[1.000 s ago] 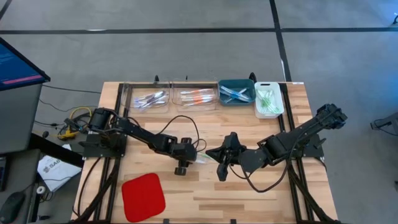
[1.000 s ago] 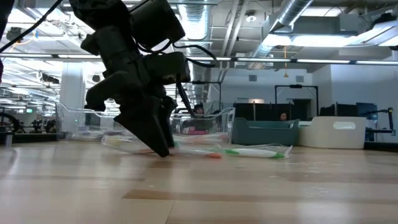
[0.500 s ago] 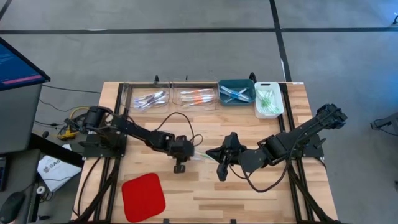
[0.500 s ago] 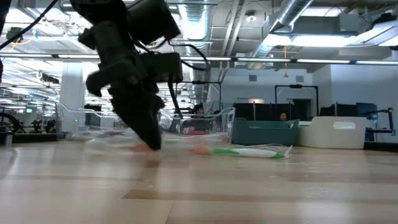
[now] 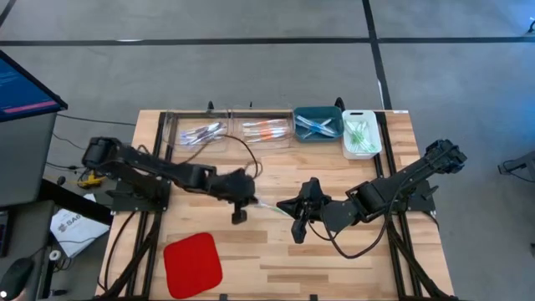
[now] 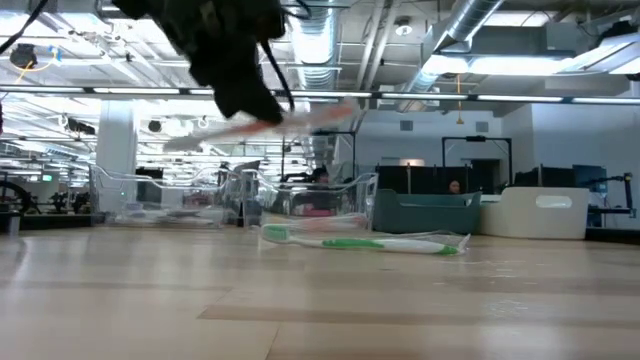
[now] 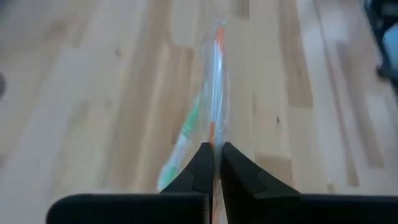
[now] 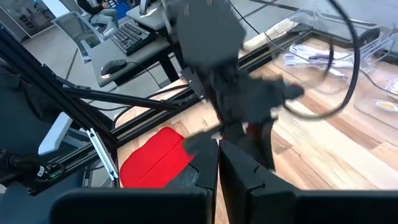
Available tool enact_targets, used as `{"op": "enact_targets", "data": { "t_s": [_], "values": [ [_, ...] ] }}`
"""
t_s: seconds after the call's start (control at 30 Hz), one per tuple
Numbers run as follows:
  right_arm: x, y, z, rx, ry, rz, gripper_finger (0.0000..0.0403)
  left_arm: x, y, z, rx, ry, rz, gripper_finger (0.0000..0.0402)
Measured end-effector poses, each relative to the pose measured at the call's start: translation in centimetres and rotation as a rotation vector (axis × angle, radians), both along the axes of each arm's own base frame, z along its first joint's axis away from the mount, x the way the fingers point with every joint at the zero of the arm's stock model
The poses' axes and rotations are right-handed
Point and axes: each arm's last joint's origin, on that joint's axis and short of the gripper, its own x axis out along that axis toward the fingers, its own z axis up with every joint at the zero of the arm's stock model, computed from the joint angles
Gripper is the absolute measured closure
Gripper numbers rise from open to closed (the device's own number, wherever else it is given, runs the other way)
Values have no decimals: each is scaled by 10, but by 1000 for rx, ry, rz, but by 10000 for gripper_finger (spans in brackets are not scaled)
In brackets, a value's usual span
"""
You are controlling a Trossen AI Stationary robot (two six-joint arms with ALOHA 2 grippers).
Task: Pick & Place Toothbrushes
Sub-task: Put the orange toothbrush into the right transparent bin
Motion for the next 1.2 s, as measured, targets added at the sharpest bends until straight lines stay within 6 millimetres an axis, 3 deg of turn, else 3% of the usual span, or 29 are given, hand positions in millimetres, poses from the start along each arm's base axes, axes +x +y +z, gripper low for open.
{"op": "enact_targets", "data": {
  "t_s": [0.23,0.43,0.6,0.7,0.83,1.0,1.2],
  "values": [
    [0,0,0,-1,0,0,395,-12,60,39,57,-90,162,400],
    [1,-2,0,4,-2,-7,395,-8,133,89,209,-129,207,400],
    [2,-5,0,13,-3,-22,395,2,204,106,238,-109,270,400],
    [3,-7,0,21,-1,-33,395,15,235,96,219,-70,247,400],
    [2,-8,-3,44,15,-52,395,37,260,69,218,57,154,399],
    [0,-9,-4,77,25,-74,395,57,274,35,218,182,65,399],
    [-4,-10,-4,108,35,-92,395,64,287,2,154,221,45,399]
  ]
}}
